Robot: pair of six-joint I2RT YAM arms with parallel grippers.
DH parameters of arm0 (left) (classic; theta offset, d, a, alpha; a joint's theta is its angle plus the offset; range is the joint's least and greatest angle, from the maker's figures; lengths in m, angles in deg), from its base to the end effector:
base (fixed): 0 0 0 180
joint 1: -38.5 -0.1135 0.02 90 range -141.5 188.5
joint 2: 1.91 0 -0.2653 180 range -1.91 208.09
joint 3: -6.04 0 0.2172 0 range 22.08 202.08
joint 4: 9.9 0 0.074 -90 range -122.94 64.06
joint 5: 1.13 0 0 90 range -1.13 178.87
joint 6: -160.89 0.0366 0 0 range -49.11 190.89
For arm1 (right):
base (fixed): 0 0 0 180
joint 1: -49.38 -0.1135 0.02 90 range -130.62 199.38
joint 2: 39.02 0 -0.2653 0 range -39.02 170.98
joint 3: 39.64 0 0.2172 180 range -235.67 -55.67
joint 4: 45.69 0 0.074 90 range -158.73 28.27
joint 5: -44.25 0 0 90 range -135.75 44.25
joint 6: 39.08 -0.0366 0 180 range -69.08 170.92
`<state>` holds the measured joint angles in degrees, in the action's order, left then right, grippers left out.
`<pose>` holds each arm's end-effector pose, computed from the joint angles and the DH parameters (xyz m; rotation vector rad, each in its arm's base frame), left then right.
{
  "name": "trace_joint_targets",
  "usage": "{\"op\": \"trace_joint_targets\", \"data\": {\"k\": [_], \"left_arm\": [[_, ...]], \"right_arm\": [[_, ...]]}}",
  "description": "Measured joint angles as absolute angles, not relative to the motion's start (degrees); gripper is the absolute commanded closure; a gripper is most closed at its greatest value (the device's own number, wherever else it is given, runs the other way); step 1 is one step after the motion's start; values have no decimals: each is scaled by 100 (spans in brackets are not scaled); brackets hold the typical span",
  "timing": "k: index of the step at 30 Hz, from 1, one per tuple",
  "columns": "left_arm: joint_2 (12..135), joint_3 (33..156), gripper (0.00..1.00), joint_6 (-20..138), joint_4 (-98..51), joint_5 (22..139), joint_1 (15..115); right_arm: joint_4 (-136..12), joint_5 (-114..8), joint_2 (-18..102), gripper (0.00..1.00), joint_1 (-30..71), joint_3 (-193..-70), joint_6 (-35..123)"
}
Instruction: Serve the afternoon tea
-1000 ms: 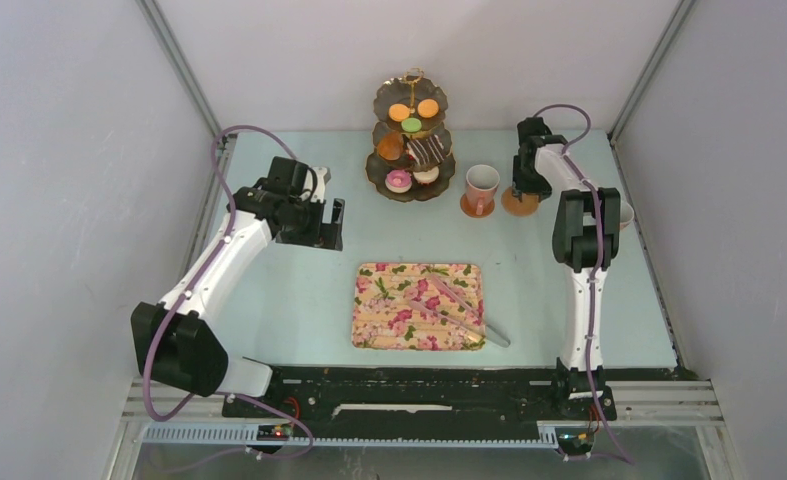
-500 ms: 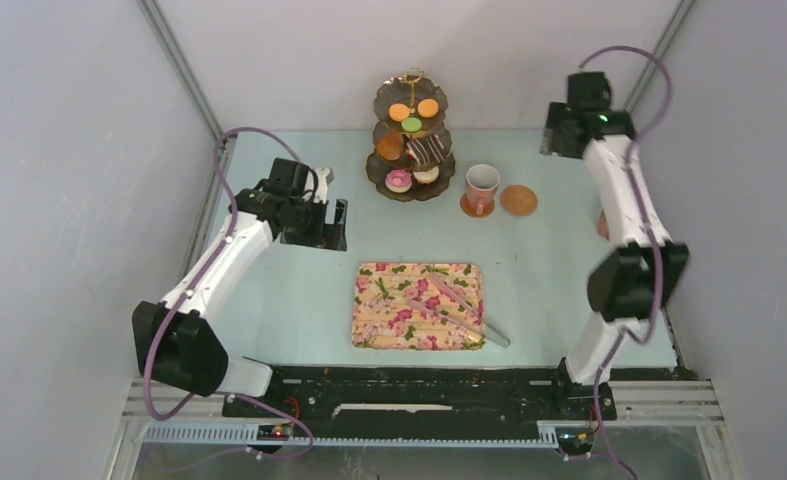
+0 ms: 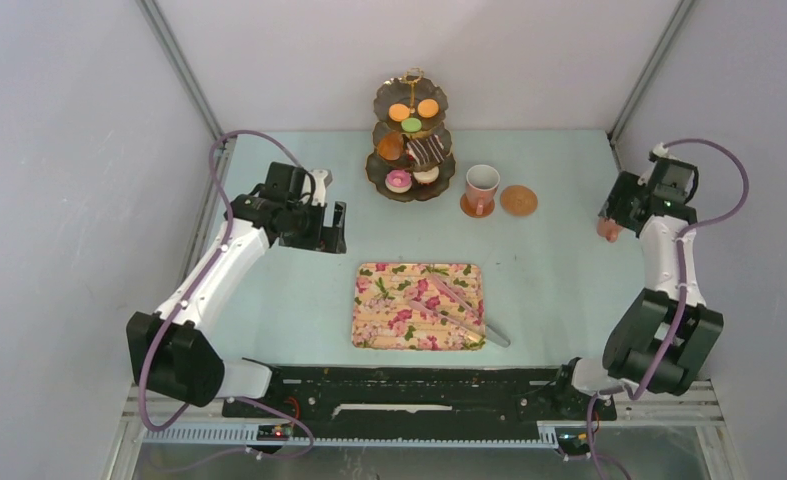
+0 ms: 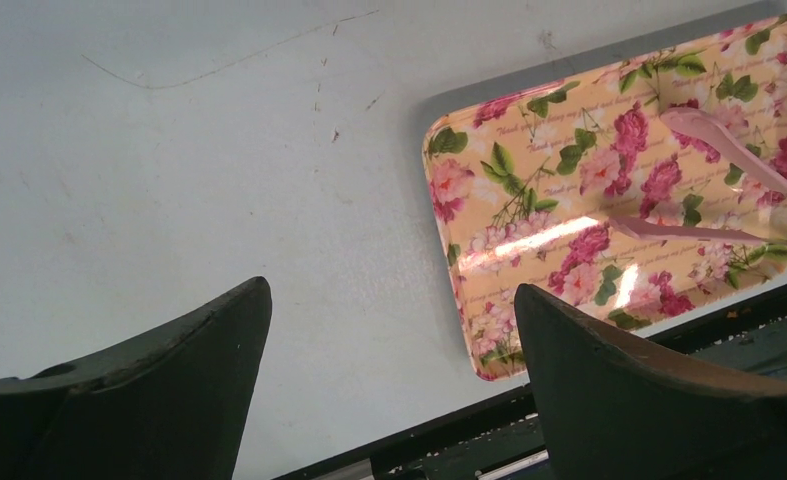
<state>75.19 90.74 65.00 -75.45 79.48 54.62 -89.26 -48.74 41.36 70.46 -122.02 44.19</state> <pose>0.2236 -0.0708 0.3075 0.2930 2.5855 -0.3523 0.2577 -0.0973 0.3093 0.5256 2.2351 -0.0695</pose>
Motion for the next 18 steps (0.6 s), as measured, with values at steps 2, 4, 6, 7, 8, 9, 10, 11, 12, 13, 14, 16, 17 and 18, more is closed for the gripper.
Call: {"op": "trace_joint_targets", "data": {"k": [2,4,6,7,8,9,10,11,12,13,14,16,17,18], "left_arm": [[7502,9074,2,6516,-7519,7950,5462],[7491,9074,2,6540,-7504,7963,5462],[7491,9074,2,6546,-7491,7970,5462],[7491,9074,2,6551,-7489,7974,5462],[7491,9074,2,6553,-7489,7976,5462],[7491,9074,2,6557,-7489,7981,5462],[7491,9074,2,6562,-7489,7989,5462],[7491,9074,2,6568,-7491,7994,5462],[7491,9074,2,6586,-7489,8003,5462],[7491,9074,2,6594,-7491,8016,5462],[7491,9074,2,6596,-7491,8018,5460],[7491,9074,2,6599,-7493,8033,5449],[7491,9074,2,6599,-7493,8035,5451],[7491,9074,2,6599,-7495,8048,5449]], "right_arm": [[-8939,-5123,4367,36,7302,-12139,4524],[-8928,-5282,4595,36,7511,-12139,4638],[-8924,-5346,4748,38,7601,-12139,4704],[-8917,-5374,4826,38,7623,-12139,4747],[-8908,-5394,4885,39,7632,-12139,4780],[-8895,-5411,4955,40,7640,-12139,4813],[-8889,-5420,5030,40,7640,-12139,4841],[-8886,-5418,5106,40,7640,-12139,4861],[-8882,-5416,5180,40,7640,-12139,4885],[-8873,-5413,5257,41,7640,-12139,4905],[-8860,-5413,5340,41,7640,-12139,4922],[-8832,-5398,5491,41,7640,-12139,4948],[-8816,-5387,5552,41,7640,-12139,4955],[-8792,-5370,5613,42,7640,-12139,4966]]}}
